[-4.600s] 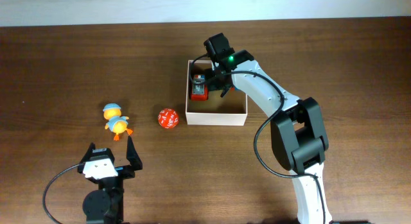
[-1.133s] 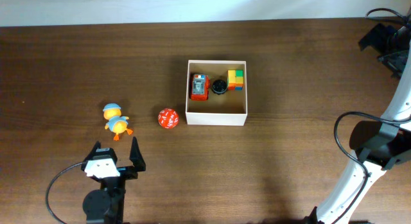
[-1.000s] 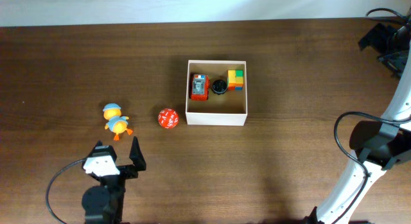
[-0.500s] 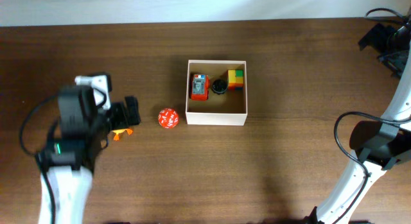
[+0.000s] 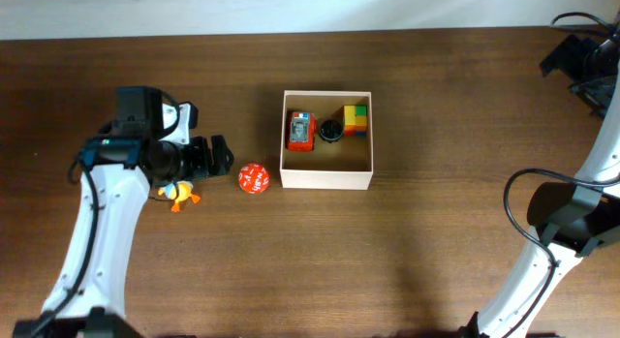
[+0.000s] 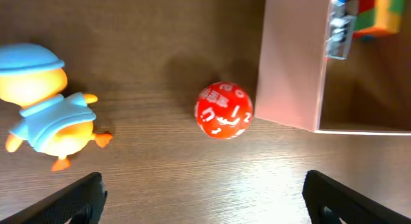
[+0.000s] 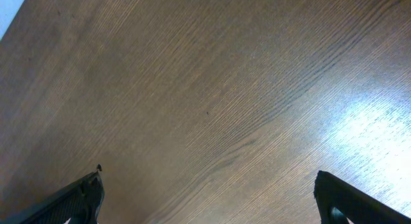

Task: Pack container
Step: 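Move the left gripper over the yellow rubber duck, then lower the left gripper and grasp the duck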

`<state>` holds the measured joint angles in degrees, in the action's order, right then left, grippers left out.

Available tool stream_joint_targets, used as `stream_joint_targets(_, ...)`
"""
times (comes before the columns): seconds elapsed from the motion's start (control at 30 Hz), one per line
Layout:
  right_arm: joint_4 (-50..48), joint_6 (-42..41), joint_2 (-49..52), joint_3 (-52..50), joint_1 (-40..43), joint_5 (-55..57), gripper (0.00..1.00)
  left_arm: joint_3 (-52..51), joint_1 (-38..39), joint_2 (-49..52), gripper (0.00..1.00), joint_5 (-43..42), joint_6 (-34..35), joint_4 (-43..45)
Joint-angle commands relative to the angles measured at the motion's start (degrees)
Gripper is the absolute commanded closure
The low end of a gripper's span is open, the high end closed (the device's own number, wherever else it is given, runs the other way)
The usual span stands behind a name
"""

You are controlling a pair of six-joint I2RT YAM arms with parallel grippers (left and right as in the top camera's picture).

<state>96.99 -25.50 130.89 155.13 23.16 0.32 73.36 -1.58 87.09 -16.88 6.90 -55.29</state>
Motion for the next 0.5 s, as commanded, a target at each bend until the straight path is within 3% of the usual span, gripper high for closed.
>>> stream_joint_targets(0.0, 0.3, 0.0, 0.0, 0.5, -0.2, -0.1, 0.01, 0.9, -0.2, 2.7, 0.0, 5.6, 1.6, -0.1)
stream_joint_targets(0.07, 0.3, 0.0, 0.0, 0.5, -0.2, -0.1, 0.01, 0.9, -0.5, 4.1, 0.09, 12.6, 10.3, -0.4)
stream_joint_targets(0.23, 0.3, 0.0, 0.0, 0.5, -0.2, -0.1, 0.01, 0.9, -0.9, 7.5, 0.08, 22.8, 26.2, -0.5)
stream_joint_targets(0.3, 0.3, 0.0, 0.0, 0.5, -0.2, -0.1, 0.01, 0.9, -0.9, 8.9, 0.07, 24.2, 29.7, -0.3)
stream_joint_targets(0.47, 0.3, 0.0, 0.0, 0.5, -0.3, -0.1, 0.01, 0.9, -0.9, 12.5, 0.07, 24.8, 30.0, 1.6)
